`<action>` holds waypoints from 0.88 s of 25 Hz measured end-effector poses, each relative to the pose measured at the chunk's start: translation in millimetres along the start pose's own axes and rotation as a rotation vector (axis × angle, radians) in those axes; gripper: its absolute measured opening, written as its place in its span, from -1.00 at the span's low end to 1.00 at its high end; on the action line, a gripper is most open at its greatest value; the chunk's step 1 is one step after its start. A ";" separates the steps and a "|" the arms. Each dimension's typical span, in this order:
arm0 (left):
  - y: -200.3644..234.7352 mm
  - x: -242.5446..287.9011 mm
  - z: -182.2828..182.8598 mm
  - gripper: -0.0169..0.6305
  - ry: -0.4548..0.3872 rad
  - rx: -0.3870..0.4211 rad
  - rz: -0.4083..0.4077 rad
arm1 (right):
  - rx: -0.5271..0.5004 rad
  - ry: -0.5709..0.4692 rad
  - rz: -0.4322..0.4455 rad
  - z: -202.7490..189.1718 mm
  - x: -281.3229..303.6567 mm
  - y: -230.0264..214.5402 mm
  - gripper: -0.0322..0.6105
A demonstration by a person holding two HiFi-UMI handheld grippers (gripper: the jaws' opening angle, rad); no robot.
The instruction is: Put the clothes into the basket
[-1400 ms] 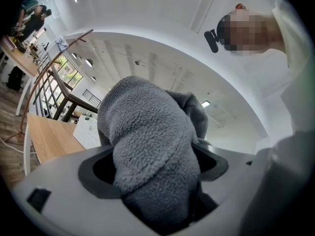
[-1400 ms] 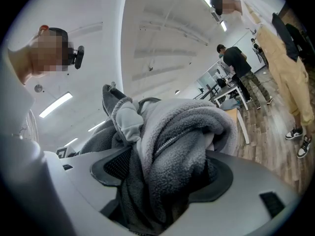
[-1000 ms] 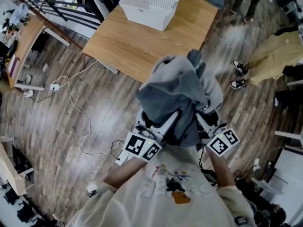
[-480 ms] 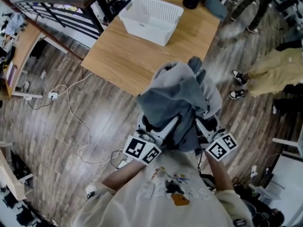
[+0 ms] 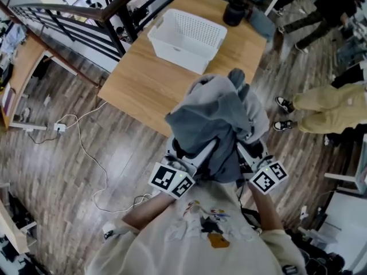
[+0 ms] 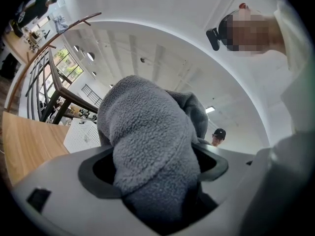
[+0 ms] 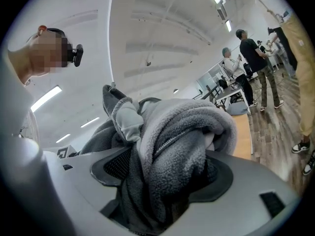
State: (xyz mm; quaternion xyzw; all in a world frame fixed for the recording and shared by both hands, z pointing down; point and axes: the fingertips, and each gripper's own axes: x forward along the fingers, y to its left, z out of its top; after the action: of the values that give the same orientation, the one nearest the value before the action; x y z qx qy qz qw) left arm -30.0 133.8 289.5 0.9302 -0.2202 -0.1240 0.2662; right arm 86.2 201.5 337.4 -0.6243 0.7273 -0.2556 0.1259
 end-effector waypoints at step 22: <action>104.6 62.6 69.4 0.31 -0.059 -0.027 0.045 | -0.029 0.061 0.039 44.4 141.9 -6.5 0.21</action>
State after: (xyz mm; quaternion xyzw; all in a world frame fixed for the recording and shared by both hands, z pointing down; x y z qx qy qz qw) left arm -35.5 -6.2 282.4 0.9172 -0.2473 -0.1484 0.2749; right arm 87.2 53.4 322.9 -0.6039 0.7464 -0.2613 0.0996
